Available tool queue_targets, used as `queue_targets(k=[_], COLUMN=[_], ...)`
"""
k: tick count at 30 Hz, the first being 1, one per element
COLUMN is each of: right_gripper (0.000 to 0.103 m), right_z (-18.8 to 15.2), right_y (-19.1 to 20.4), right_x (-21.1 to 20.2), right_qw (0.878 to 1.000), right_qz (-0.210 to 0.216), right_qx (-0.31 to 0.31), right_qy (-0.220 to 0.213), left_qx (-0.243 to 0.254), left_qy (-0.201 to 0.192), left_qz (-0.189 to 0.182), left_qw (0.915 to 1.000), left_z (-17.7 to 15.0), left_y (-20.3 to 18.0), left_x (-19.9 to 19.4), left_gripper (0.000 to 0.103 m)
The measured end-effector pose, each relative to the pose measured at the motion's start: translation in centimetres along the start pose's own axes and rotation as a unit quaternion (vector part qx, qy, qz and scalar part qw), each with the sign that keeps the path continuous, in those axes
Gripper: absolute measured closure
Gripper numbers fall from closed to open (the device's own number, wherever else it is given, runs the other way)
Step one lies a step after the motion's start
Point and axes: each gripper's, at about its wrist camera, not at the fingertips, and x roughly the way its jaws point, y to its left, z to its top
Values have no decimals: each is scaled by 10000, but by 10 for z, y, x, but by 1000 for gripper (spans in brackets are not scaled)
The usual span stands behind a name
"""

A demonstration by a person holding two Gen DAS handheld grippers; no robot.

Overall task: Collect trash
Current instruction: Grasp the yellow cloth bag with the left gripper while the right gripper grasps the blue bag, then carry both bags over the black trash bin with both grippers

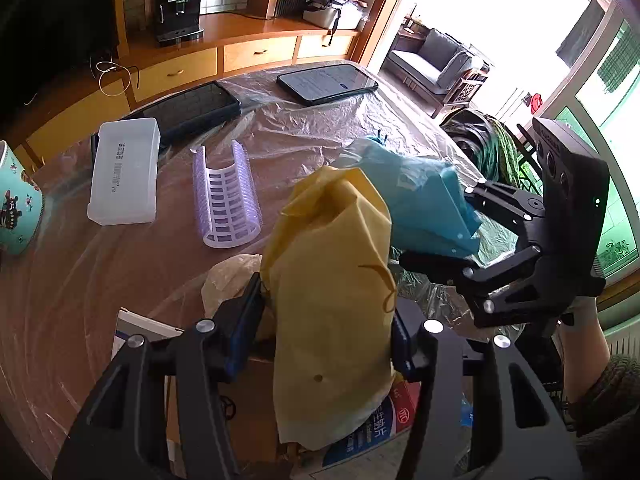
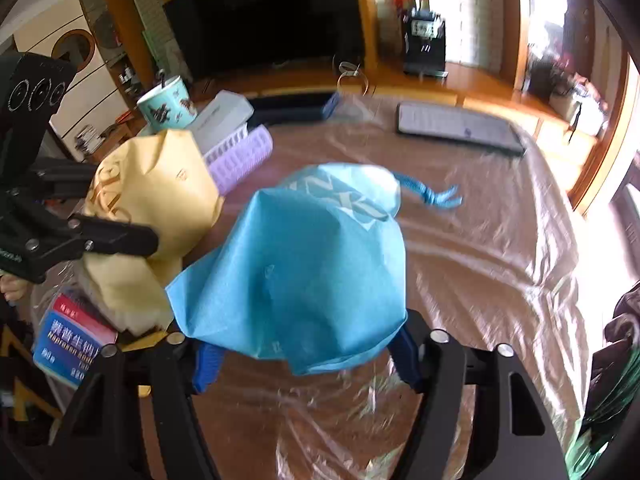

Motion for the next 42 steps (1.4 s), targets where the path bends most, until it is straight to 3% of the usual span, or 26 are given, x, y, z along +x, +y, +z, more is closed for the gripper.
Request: queue_targets(k=[1, 10, 12, 13, 14, 17, 21, 31, 42], right_gripper=[8, 8, 15, 27, 31, 38, 39, 39, 39], right_z=[2, 25, 25, 25, 24, 23, 21, 23, 10], right_y=[2, 10, 8, 7, 5, -5, -9, 8, 37], right_x=[-1, 27, 32, 34, 34, 28, 13, -35, -89], right_qw=[9999, 9994, 9995, 9996, 9996, 9990, 9982, 9961, 9907], right_qz=[-77, -313, -282, -257, -194, 7, -2, 151, 552], right_qx=[-58, -134, -42, 10, 105, 433, 594, 534, 270], right_qy=[-110, 39, 108, 150, 192, 92, -125, -682, -1216], left_qx=[-4, 55, 23, 2, -29, -155, -335, -887, -1141], left_qy=[-28, -171, -198, -214, -237, -394, -667, -1839, -2575], left_qz=[4, 77, 70, 57, 33, -94, -163, -222, -229], left_qw=[10000, 9998, 9998, 9998, 9997, 9991, 9971, 9787, 9592], left_z=[0, -4, -4, -5, -5, -7, -9, -19, -50], left_y=[-1, -3, -1, 0, 1, 5, 11, 26, 32], left_x=[-2, -4, -5, -6, -8, -16, -28, -76, -129], left_gripper=[48, 49, 49, 49, 49, 49, 49, 49, 49])
